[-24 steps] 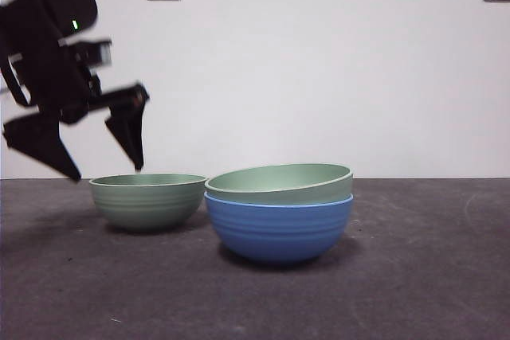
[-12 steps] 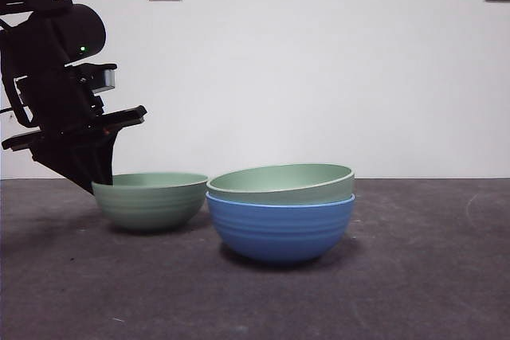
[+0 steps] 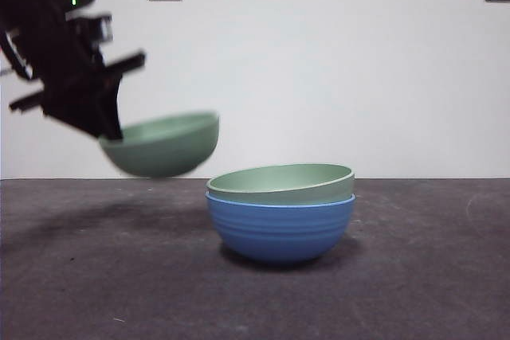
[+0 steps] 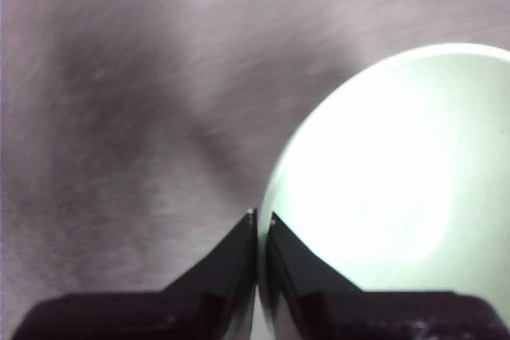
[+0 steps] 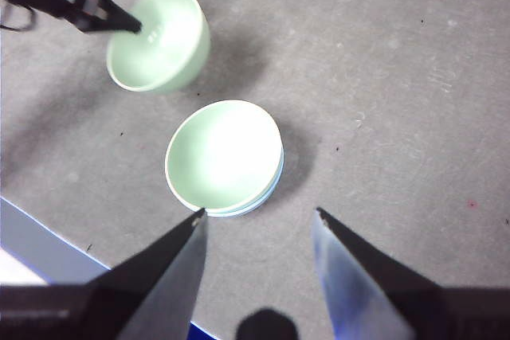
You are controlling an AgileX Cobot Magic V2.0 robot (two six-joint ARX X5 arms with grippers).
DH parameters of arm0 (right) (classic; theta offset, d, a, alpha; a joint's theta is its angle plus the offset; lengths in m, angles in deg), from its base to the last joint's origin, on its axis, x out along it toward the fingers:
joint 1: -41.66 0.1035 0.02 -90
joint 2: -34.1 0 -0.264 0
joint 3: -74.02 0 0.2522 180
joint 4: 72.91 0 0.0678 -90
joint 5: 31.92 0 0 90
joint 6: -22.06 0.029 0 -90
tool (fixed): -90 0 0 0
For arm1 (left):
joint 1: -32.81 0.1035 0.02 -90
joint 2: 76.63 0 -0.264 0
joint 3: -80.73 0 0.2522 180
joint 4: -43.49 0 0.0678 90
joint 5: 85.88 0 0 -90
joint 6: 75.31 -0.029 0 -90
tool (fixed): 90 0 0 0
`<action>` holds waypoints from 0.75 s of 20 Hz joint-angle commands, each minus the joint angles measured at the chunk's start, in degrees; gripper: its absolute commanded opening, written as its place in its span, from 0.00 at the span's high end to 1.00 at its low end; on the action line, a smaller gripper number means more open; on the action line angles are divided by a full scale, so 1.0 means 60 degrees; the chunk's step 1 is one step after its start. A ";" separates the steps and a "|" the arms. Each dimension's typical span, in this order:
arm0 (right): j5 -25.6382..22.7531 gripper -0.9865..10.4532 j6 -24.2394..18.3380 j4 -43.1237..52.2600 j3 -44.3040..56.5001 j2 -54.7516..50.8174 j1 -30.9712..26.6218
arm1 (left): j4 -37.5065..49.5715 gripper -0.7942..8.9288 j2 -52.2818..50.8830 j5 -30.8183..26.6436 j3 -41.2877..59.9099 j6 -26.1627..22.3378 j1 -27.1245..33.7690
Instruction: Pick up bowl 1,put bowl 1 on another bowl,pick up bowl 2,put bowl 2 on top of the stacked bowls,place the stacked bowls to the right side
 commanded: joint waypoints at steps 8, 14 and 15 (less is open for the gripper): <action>-0.0022 0.72 0.0244 -0.0011 0.0055 0.0000 0.0007 | -0.0168 0.93 -0.0856 -0.0270 -0.0029 -0.0033 -0.2980; -0.0018 0.72 0.0313 -0.0379 0.0055 0.0000 0.0007 | 0.0313 0.93 0.0357 -0.0710 -0.0029 0.0168 -0.3457; -0.0018 0.72 0.0317 -0.0375 0.0055 0.0000 0.0007 | 0.0379 0.93 0.0579 -0.0710 -0.0029 0.0244 -0.3457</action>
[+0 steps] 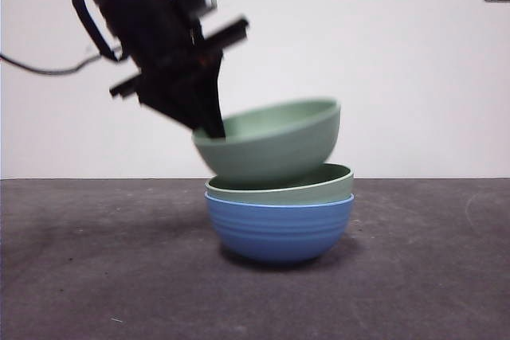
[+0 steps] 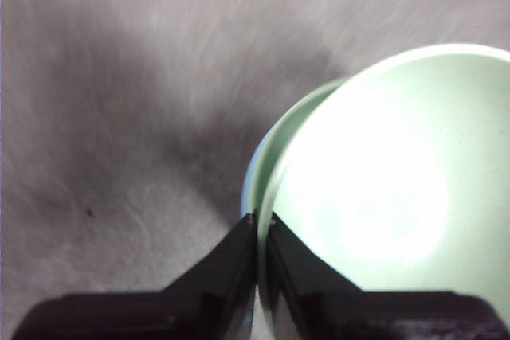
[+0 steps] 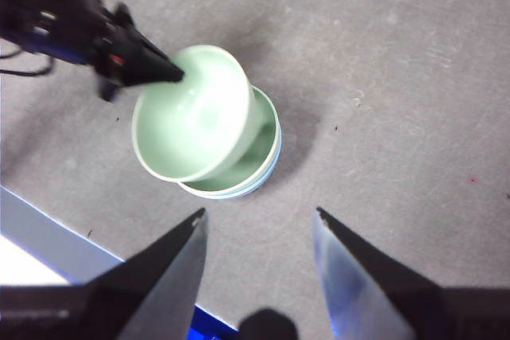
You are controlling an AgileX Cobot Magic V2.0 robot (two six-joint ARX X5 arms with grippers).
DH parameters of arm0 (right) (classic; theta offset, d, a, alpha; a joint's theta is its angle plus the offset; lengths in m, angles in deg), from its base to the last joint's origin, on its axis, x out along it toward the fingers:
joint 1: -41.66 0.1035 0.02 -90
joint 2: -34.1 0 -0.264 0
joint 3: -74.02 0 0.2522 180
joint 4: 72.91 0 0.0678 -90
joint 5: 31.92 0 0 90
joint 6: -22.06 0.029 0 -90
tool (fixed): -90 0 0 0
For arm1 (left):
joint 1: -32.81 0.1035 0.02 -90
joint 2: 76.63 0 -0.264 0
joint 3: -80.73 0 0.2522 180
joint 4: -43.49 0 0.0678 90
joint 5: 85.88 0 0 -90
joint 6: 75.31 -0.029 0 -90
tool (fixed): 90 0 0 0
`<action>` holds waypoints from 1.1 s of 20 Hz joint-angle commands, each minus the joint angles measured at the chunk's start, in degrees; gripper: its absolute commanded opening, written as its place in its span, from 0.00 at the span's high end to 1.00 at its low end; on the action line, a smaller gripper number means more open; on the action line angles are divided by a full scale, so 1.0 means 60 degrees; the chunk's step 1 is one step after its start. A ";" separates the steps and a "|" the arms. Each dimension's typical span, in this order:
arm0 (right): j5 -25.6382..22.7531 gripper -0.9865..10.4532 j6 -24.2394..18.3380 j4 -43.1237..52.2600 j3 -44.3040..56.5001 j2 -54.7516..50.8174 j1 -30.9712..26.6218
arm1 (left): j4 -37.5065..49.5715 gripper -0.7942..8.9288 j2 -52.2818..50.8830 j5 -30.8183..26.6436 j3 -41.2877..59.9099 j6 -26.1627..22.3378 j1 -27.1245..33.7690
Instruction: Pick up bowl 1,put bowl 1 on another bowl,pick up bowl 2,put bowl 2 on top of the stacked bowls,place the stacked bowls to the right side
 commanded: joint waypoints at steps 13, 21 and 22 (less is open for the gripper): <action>-0.0022 0.72 0.0127 -0.0044 0.0055 -0.0004 0.0007 | 0.0182 0.62 0.0845 0.0357 -0.0018 0.0211 -0.0040; -0.0022 0.71 0.0240 -0.0076 0.0055 0.0295 0.0007 | -0.2186 0.62 0.0663 0.0277 -0.1679 -0.0098 -0.0007; -0.0022 0.65 0.0237 -0.0066 0.0055 0.0448 0.0007 | -0.2619 0.62 0.0576 0.0266 -0.2058 -0.0153 -0.0007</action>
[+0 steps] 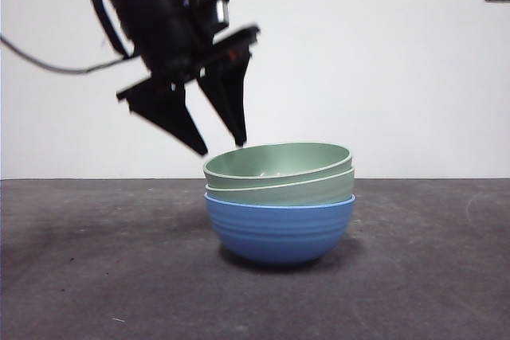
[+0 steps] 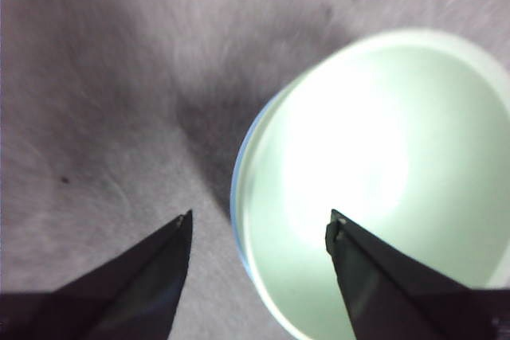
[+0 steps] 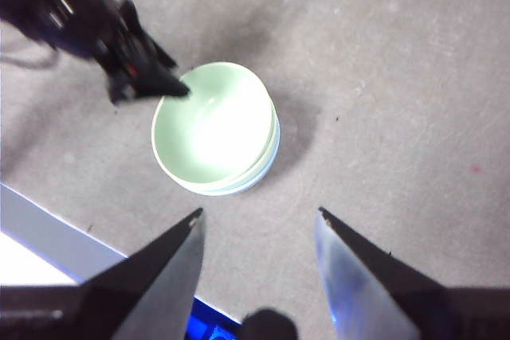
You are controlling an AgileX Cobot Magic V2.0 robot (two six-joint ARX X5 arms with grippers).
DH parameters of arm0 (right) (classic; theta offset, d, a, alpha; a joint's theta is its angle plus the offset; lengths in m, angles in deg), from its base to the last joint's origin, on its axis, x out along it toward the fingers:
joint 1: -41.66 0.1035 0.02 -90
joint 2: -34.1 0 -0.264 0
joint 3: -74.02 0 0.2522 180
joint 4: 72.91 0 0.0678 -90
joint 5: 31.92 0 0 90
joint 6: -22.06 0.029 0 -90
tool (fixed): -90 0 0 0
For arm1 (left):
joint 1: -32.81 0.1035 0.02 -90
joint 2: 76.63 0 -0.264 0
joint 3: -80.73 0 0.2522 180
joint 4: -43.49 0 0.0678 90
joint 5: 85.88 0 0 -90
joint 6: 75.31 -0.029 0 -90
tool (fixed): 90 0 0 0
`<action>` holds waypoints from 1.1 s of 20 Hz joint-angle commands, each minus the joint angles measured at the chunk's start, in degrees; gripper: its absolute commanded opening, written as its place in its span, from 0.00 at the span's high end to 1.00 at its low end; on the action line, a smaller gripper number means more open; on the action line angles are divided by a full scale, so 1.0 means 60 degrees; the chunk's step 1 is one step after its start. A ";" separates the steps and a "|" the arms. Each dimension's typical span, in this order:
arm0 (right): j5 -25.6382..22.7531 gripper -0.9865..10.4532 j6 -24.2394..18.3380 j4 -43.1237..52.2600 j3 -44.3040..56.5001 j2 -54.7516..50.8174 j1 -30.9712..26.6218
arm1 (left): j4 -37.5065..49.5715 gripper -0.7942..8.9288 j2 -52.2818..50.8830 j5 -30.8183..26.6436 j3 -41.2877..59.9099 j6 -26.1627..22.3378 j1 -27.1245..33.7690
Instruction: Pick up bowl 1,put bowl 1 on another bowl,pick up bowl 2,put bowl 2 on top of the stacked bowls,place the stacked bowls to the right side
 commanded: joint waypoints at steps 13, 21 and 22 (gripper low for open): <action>0.0648 0.43 0.0339 0.2182 0.0055 0.5493 -0.0033 | -0.4175 0.62 -0.3960 -0.1381 -0.2415 -0.1224 0.0018; 0.1086 0.45 0.0648 0.2605 0.0058 0.7967 -0.0055 | -0.4849 0.62 -0.5359 -0.1541 -0.2415 -0.1224 0.0018; 0.1086 0.45 0.0696 0.2601 0.0058 0.8138 -0.0055 | -0.4900 0.62 -0.5410 -0.1541 -0.2415 -0.1220 0.0018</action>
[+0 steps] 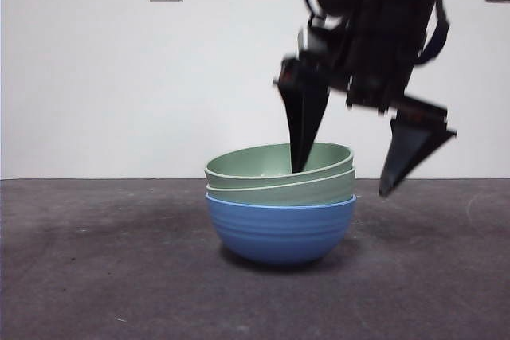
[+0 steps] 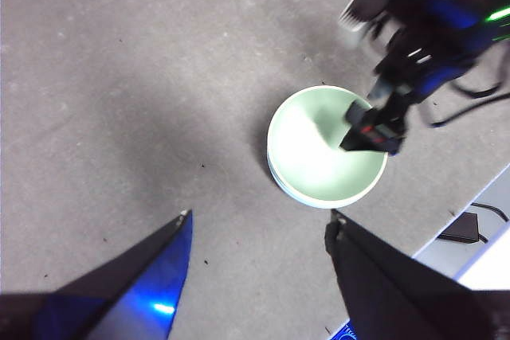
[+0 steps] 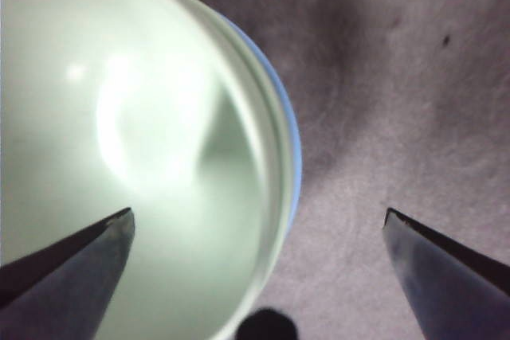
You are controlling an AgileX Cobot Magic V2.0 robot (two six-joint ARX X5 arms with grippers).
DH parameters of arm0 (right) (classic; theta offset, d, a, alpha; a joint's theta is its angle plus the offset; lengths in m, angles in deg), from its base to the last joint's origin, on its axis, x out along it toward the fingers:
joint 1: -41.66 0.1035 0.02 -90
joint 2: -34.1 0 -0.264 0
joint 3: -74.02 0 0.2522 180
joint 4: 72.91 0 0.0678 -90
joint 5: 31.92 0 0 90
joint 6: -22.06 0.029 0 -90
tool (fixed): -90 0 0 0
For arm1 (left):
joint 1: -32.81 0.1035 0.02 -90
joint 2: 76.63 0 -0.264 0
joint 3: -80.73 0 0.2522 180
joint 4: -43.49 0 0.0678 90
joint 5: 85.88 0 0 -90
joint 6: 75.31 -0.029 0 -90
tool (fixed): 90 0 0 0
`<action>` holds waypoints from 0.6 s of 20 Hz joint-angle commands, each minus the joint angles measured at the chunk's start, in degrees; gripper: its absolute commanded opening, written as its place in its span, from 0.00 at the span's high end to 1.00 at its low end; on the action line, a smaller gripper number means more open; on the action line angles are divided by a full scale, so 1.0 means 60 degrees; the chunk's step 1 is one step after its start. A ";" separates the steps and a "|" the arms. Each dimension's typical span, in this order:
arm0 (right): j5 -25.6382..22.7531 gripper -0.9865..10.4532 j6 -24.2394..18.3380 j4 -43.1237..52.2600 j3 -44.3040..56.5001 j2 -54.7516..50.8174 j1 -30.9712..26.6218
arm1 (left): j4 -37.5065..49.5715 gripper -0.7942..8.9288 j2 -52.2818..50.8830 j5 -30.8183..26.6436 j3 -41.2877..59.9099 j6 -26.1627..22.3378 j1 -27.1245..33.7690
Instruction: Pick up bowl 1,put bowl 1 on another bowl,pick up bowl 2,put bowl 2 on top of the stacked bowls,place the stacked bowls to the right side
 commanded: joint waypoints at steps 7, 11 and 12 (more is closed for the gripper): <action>0.0503 0.61 0.0233 0.0062 0.0058 0.0834 0.0011 | -0.0331 0.62 -0.0117 -0.0036 -0.0011 -0.0117 0.0018; 0.0492 0.81 0.0229 0.0186 0.0058 0.0834 0.0004 | -0.0317 0.62 -0.0117 -0.0036 -0.0011 -0.0117 0.0018; 0.0492 0.81 0.0229 0.0182 0.0058 0.0834 -0.0015 | -0.0321 0.62 -0.0117 -0.0036 -0.0011 -0.0117 0.0018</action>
